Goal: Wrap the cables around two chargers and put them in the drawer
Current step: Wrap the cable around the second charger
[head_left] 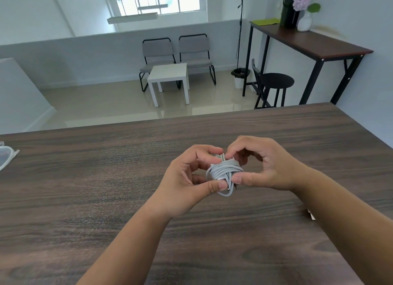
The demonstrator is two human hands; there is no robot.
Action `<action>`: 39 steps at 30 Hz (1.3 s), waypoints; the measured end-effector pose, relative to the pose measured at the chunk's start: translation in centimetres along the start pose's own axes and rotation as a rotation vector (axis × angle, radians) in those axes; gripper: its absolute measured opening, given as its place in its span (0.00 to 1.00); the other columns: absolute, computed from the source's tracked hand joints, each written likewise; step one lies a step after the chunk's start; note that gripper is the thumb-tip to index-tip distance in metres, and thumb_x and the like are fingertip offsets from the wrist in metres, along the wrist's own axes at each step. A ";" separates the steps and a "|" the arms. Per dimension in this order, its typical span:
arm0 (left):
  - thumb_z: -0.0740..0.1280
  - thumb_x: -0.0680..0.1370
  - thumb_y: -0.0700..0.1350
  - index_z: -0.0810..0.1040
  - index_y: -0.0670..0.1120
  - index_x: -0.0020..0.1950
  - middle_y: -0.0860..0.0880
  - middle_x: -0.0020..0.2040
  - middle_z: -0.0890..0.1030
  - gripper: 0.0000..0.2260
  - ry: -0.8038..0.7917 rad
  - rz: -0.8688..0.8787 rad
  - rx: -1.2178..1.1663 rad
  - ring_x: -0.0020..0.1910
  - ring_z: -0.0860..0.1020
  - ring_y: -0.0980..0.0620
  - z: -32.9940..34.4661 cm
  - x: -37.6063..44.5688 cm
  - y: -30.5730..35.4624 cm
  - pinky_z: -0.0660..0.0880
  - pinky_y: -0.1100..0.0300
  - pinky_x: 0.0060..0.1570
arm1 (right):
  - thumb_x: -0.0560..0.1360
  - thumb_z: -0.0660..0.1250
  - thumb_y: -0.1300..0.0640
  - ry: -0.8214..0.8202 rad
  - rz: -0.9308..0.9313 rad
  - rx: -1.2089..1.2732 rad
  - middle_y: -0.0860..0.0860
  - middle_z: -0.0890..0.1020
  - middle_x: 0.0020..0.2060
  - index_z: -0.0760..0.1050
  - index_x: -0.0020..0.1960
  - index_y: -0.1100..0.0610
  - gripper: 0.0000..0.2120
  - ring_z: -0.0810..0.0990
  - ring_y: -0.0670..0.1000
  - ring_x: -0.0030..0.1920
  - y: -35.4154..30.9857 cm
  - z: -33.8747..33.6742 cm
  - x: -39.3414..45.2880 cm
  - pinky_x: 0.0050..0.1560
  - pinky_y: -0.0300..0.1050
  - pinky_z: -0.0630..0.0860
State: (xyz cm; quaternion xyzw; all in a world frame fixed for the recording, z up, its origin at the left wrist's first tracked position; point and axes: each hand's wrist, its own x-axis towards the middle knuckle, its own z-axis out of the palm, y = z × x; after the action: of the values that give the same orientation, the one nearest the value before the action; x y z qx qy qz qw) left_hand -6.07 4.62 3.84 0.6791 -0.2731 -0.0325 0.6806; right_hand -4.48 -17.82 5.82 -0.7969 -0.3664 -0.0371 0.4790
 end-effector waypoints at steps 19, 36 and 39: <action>0.78 0.70 0.45 0.77 0.47 0.56 0.43 0.62 0.79 0.18 -0.236 -0.203 -0.296 0.55 0.79 0.43 -0.6 -0.5 -1.2 0.78 0.47 0.53 | 0.72 0.73 0.59 -0.450 0.309 0.064 0.56 0.80 0.41 0.80 0.48 0.54 0.06 0.77 0.51 0.40 -1.3 -2.2 1.5 0.44 0.46 0.75; 0.78 0.69 0.48 0.77 0.44 0.62 0.44 0.60 0.79 0.24 -0.157 -0.172 -0.367 0.54 0.79 0.47 -1.3 0.1 -0.6 0.78 0.51 0.53 | 0.75 0.70 0.57 -0.012 0.074 -0.156 0.43 0.82 0.40 0.80 0.46 0.54 0.01 0.81 0.47 0.44 -1.2 -1.4 0.9 0.47 0.32 0.73; 0.79 0.69 0.49 0.79 0.47 0.61 0.47 0.61 0.80 0.22 -0.110 -0.135 -0.320 0.56 0.79 0.48 -1.2 0.1 -0.5 0.78 0.51 0.54 | 0.74 0.70 0.57 0.027 0.097 -0.125 0.44 0.82 0.39 0.80 0.45 0.53 0.01 0.80 0.45 0.42 -0.7 -1.4 1.1 0.45 0.31 0.72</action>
State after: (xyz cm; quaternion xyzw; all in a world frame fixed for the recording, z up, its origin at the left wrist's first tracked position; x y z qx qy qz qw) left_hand -5.36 5.60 3.50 0.5762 -0.2552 -0.1582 0.7601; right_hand -3.73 -18.17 7.58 -0.8414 -0.3178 -0.0474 0.4345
